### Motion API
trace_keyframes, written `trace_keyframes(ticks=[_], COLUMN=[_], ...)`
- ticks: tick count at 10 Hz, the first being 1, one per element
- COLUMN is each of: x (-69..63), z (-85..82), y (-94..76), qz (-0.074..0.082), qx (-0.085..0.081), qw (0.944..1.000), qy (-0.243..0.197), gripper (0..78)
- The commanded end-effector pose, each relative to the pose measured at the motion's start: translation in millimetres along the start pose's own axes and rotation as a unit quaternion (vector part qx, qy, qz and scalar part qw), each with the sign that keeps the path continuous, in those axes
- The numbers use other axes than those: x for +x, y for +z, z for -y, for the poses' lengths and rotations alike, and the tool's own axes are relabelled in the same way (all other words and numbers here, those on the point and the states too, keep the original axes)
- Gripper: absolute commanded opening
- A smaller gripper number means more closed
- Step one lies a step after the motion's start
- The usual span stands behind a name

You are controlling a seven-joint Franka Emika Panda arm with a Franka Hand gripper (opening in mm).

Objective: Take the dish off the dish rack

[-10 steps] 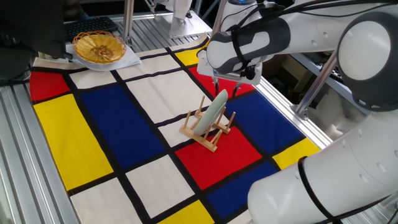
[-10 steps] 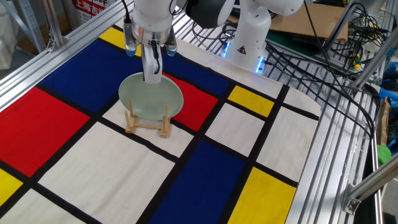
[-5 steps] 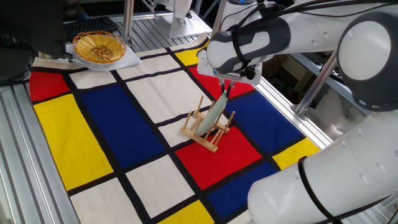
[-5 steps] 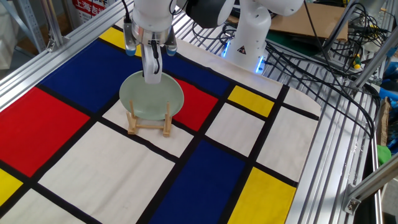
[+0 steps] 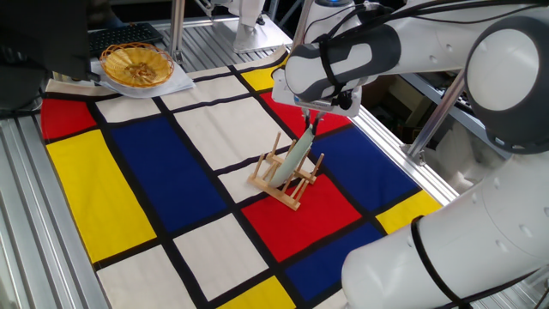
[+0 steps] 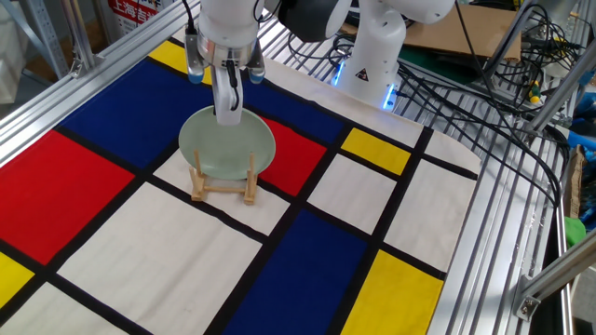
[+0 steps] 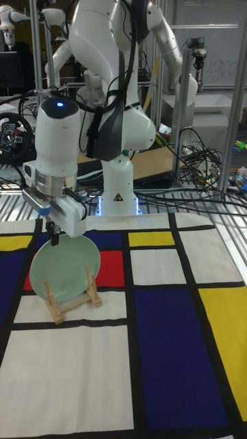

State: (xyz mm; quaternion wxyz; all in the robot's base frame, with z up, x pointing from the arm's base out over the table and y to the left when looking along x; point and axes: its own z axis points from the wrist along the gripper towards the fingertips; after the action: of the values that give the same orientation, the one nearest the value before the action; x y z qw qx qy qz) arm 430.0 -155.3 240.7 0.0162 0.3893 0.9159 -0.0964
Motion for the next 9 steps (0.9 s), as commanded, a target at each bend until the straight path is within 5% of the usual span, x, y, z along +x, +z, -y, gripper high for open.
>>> trace_keyframes(ticks=[1, 5, 9], x=[19.5, 16.4, 8.6], z=[-33.9, -41.8, -51.4], y=[-0.4, -6.5, -30.0], qz=[0.022, 0.022, 0.022], qx=[0.076, 0.086, 0.129], qw=[0.9969, 0.9961, 0.9914], qy=[-0.005, -0.002, -0.012], gripper=[1.1, 1.1, 1.1])
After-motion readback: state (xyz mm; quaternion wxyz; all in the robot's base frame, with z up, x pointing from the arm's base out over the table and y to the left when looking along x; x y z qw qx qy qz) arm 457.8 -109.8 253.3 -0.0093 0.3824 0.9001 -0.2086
